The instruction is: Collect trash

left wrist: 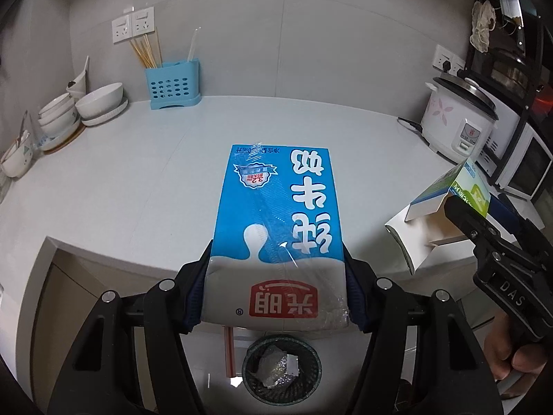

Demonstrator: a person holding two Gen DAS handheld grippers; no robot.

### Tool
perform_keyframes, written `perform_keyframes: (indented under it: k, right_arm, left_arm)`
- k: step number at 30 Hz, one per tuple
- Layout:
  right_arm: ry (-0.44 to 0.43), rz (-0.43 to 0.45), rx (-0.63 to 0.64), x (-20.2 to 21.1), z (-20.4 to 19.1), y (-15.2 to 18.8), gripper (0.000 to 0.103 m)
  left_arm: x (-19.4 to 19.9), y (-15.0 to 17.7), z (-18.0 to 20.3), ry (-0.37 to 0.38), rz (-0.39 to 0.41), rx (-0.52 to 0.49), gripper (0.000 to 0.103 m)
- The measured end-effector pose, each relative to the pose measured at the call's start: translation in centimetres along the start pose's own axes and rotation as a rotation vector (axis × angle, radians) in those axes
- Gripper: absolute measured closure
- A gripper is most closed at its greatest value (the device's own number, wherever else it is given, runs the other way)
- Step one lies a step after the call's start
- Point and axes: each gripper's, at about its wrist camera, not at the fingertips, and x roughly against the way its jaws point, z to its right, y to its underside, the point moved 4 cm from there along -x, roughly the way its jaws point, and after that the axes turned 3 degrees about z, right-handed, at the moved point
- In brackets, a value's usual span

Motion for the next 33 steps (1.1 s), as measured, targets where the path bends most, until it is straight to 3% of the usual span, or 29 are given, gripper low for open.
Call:
perform_keyframes:
  k: [8,19,27,33]
  right_arm:
    - [-0.033,-0.056,0.011,1.5,-0.5,8.1,0.024]
    - [-0.048,-0.210,-0.007,-1.9,-0.6,21.0,0.024]
    - [-0.036,-0.330,-0.040,-6.2,-1.0,30.1,0.024]
    - [-0.042,-0.426,-0.015,-11.2,-1.5,37.1,0.024]
  left_arm:
    - [0.4,7.4,-0.3,0.003,-0.035,0.012,0.041]
    - [-3.7,18.1,-1.7,0.026,-0.131,0.041,0.042]
    - [-8.7,23.2,-2.3,0.056,-0.196,0.050,0.043]
    - [-15.6,28.4,-4.1,0.029,-0.259,0.076,0.043]
